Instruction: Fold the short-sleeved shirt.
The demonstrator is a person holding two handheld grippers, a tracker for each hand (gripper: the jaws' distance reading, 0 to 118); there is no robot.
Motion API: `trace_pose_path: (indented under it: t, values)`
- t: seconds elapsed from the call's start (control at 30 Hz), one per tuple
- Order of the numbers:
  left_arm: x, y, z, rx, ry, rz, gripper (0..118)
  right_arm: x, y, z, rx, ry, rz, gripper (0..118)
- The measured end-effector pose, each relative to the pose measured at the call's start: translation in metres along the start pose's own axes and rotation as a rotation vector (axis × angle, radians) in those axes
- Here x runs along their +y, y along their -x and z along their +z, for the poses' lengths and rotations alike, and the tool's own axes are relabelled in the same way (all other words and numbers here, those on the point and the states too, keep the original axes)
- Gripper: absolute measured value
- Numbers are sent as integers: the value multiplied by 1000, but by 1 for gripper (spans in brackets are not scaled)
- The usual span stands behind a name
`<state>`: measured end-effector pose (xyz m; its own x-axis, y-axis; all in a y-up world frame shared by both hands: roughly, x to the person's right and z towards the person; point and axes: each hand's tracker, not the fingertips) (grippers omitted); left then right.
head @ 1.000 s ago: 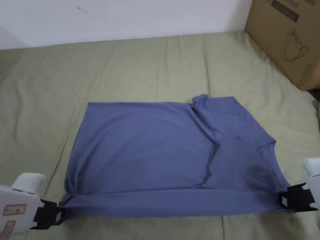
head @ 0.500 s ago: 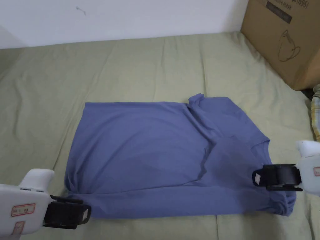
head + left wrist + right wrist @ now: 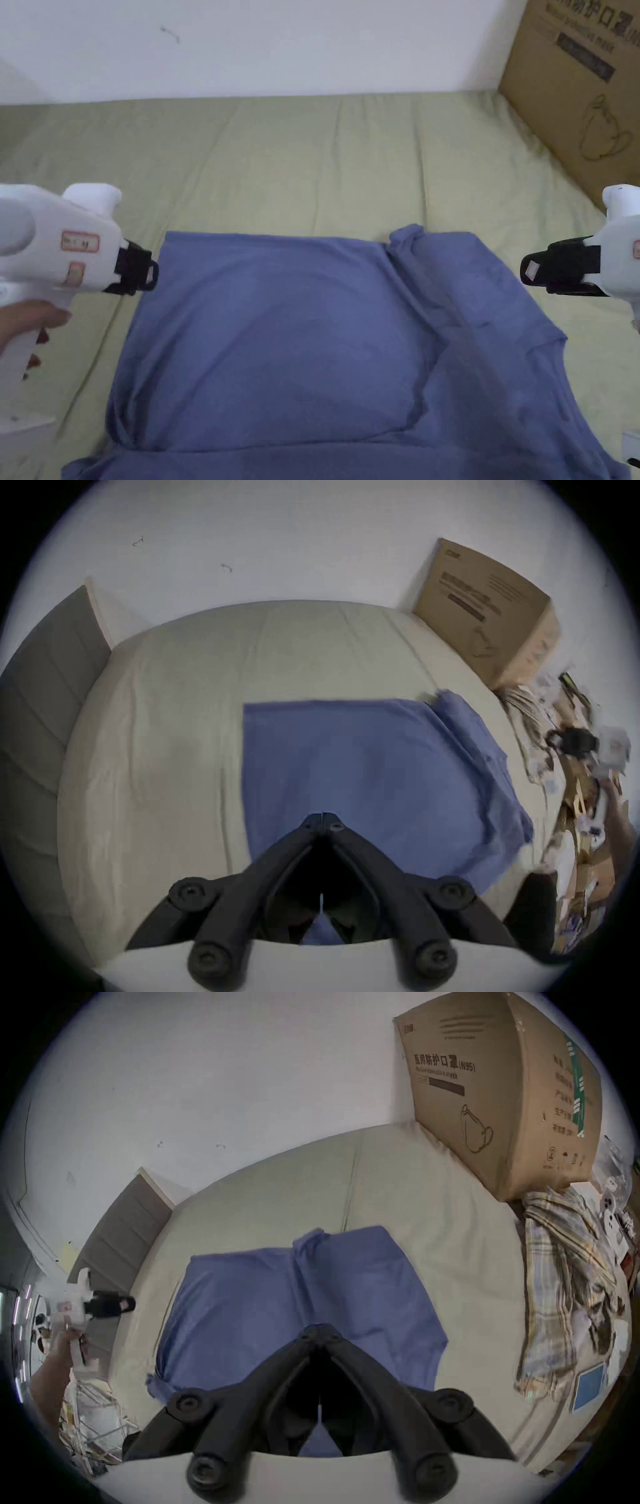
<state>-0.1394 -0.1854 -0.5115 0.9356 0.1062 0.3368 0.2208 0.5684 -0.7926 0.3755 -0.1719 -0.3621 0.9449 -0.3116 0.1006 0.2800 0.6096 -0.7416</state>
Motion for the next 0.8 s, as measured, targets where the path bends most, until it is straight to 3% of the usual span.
trace_pose_path:
  t: [0.07,0.1,0.13,0.17,0.2,0.23,0.27,0.47,0.53,0.57,0.6,0.63,0.7,0.73,0.77,0.8]
  values:
    - [36,25,-44,15,42,47,1,13,-2,-14,-10,6,9,0]
    - [51,30,-64,26,51,66,10,17,-3,-21,-11,10,13,0]
    - [62,38,-80,22,44,59,32,19,-4,-25,-14,17,19,0]
    - [71,42,-93,28,31,51,78,21,-6,-32,-16,26,24,0]
    - [79,46,-106,58,12,39,111,21,-9,-38,-17,40,26,0]
    - [86,46,-121,79,17,42,118,21,-12,-45,-17,62,27,0]
    - [89,48,-134,77,24,44,113,20,-15,-50,-18,79,28,0]
    - [95,55,-203,160,108,26,114,10,-35,-81,-33,140,-8,0]
    - [87,60,-221,115,155,57,112,9,-39,-88,-44,147,-18,0]
    - [82,62,-227,67,195,100,101,9,-42,-91,-51,149,-24,0]
    - [75,58,-231,74,232,100,97,10,-45,-94,-58,150,-30,0]
    - [74,55,-217,96,139,27,96,11,-48,-96,-63,151,-34,0]
    - [79,56,-203,87,159,20,72,18,-51,-99,-65,143,-42,0]
    - [81,58,-191,97,125,-1,52,23,-55,-100,-38,120,-49,0]
    - [82,58,-178,78,103,-9,7,28,-59,-101,16,79,-77,0]
    - [83,61,-168,-4,82,2,2,35,-62,-104,60,67,-105,0]
